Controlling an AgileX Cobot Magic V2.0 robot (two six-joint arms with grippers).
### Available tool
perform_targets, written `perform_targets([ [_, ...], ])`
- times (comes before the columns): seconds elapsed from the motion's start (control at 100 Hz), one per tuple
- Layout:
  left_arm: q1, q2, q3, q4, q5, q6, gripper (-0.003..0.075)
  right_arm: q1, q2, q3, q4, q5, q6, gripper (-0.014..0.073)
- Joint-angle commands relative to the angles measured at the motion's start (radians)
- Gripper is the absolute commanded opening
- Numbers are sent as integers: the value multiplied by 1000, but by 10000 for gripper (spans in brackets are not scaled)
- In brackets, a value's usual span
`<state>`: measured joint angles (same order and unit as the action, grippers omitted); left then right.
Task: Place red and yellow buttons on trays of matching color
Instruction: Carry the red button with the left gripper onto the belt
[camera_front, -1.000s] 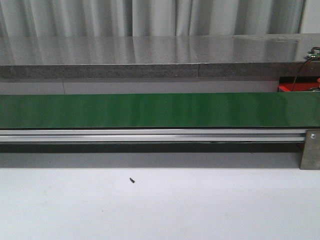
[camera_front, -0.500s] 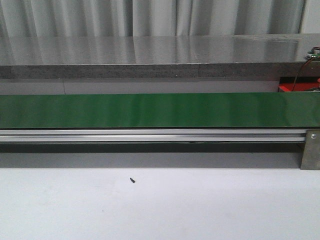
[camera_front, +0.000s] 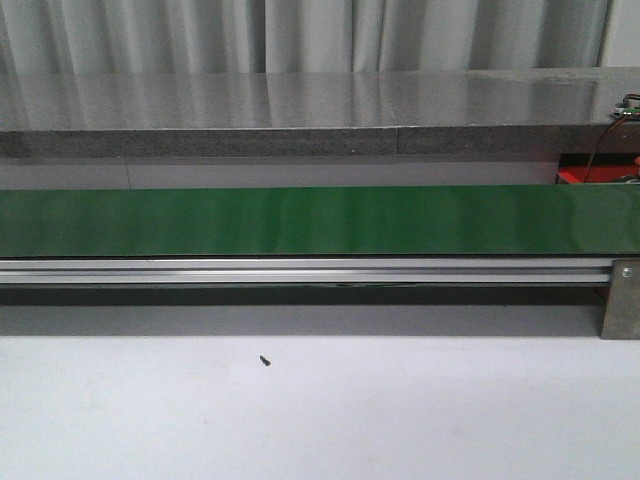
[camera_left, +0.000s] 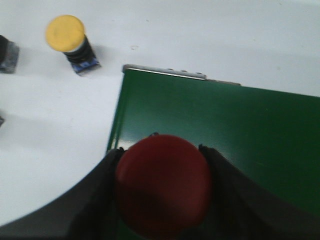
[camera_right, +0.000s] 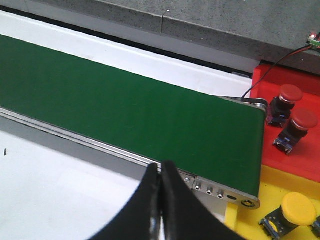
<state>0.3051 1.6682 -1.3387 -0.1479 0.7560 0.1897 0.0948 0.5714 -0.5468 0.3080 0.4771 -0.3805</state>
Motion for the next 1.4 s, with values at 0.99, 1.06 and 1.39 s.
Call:
perform_targets([
  [0.99,-78,12,30,-14,-102,9,399,-3,-1,-26,1,-66,-1,-60],
  [1.06,-79,-2,30,-16,-97,9,499,-3,-1,-26,1,-66,-1,-60],
  [1.39,-79,-152,26,-18,-102,9,582,-3,-1,-26,1,-66,-1,-60],
])
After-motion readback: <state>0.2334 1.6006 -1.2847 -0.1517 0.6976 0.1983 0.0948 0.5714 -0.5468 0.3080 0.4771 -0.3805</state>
